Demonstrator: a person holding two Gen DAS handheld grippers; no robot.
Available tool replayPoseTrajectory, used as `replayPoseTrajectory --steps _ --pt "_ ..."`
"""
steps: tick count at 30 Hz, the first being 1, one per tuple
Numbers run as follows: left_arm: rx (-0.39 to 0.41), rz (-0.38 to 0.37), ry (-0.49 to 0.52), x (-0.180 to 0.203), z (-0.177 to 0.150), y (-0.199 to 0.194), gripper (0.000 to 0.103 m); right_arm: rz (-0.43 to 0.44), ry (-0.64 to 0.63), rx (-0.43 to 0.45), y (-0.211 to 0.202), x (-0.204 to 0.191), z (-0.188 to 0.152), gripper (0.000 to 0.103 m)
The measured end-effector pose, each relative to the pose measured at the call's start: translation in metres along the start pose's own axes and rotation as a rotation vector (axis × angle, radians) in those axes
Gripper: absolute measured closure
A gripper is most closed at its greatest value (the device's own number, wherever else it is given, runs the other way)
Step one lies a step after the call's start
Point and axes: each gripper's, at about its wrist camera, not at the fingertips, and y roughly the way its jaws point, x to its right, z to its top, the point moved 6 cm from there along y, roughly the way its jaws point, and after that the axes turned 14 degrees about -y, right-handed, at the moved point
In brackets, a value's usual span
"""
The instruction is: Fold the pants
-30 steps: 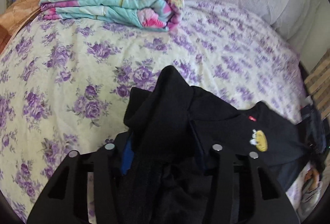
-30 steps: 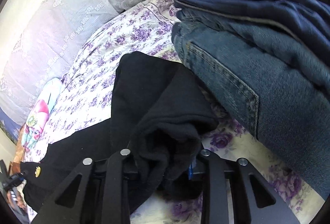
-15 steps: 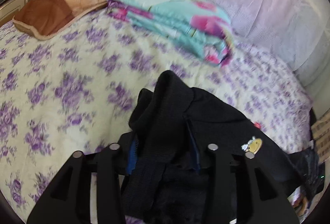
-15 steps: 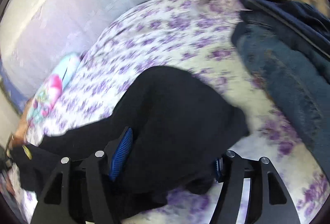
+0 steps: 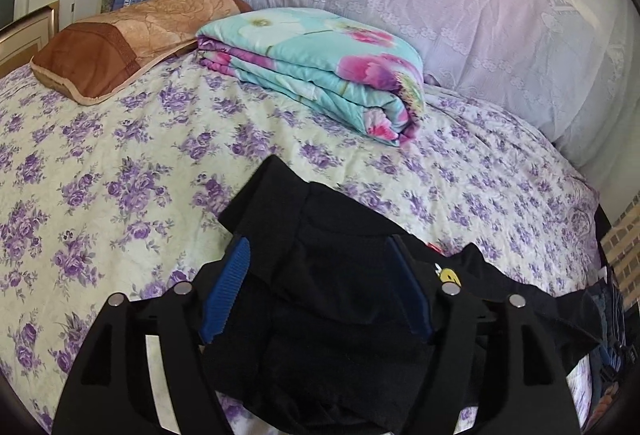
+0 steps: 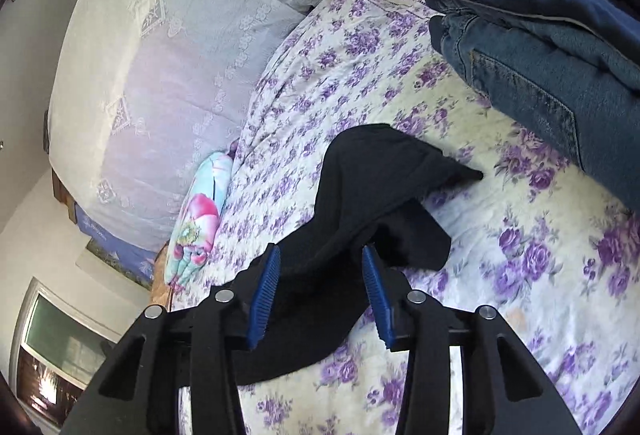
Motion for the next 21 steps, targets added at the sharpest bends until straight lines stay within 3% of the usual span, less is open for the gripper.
replayPoseTrajectory --steps 2,4,5,7,9,12,18,21 --pt "-0.007 -0.010 0.009 0.001 -0.007 0.001 0.026 0.017 0.062 -0.037 0.002 0.007 -0.009 0.058" --pt "-0.033 -0.024 0.007 0.000 -0.017 0.008 0.026 0.130 0.199 -0.061 0.009 0.016 -0.021 0.056" --pt "-0.048 -0.024 0.002 -0.002 -0.021 0.014 0.026 0.183 0.268 -0.078 0.016 0.019 -0.027 0.048" --pt "-0.072 -0.020 -0.014 -0.005 -0.028 0.025 0.026 0.161 0.302 -0.081 0.027 0.024 -0.027 0.038" --pt "-0.086 -0.010 -0.026 -0.009 -0.032 0.035 0.026 0.103 0.254 -0.062 0.037 0.022 -0.017 0.035" --pt "-0.101 0.001 -0.038 -0.015 -0.038 0.043 0.026 -0.009 0.186 -0.053 0.044 0.020 -0.004 0.021" --pt "-0.095 0.017 -0.058 -0.022 -0.042 0.053 0.019 0.151 0.314 -0.013 0.080 0.014 0.008 0.021" --pt "-0.093 0.030 -0.051 -0.022 -0.044 0.055 0.015 0.127 0.415 0.016 0.097 0.033 0.009 0.020"
